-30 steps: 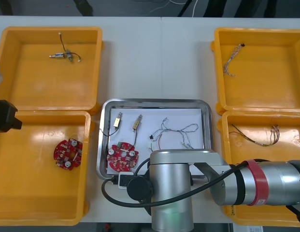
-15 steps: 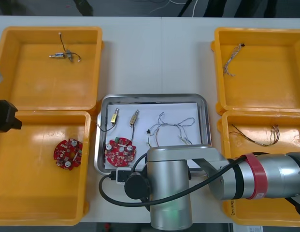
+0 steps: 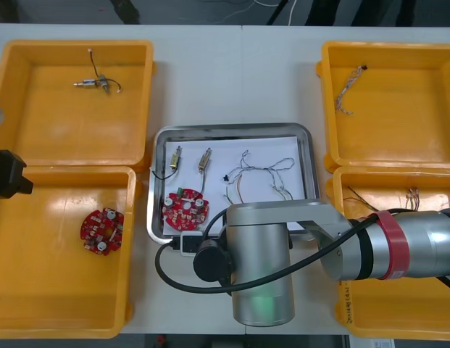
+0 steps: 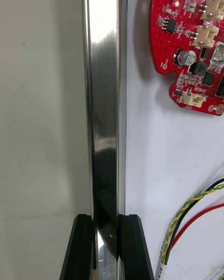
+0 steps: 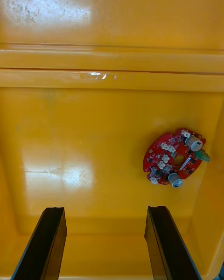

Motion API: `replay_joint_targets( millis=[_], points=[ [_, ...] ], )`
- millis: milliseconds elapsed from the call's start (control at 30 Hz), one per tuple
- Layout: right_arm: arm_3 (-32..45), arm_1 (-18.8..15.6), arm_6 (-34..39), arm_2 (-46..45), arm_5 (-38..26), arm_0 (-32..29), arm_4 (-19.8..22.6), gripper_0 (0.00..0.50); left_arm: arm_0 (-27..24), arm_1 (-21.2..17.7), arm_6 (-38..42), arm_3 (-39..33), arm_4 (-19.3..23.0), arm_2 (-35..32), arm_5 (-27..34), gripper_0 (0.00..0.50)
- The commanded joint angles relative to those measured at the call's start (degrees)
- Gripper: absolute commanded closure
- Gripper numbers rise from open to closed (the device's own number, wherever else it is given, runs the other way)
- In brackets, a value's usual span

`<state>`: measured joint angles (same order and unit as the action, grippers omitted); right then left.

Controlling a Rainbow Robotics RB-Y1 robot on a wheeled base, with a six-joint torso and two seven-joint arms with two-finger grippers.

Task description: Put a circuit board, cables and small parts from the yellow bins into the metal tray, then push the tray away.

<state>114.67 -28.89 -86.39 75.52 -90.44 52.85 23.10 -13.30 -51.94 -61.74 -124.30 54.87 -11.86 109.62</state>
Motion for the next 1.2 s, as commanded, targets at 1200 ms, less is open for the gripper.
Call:
replay_joint_targets(
  millis=[1200],
  points=[
    [-10.3, 0.2, -1.7, 3.5, 5.3, 16.8, -0.6, 0.484, 0.9, -1.1, -3.4, -1.7, -0.1, -1.7, 0.4, 0.0]
  ],
)
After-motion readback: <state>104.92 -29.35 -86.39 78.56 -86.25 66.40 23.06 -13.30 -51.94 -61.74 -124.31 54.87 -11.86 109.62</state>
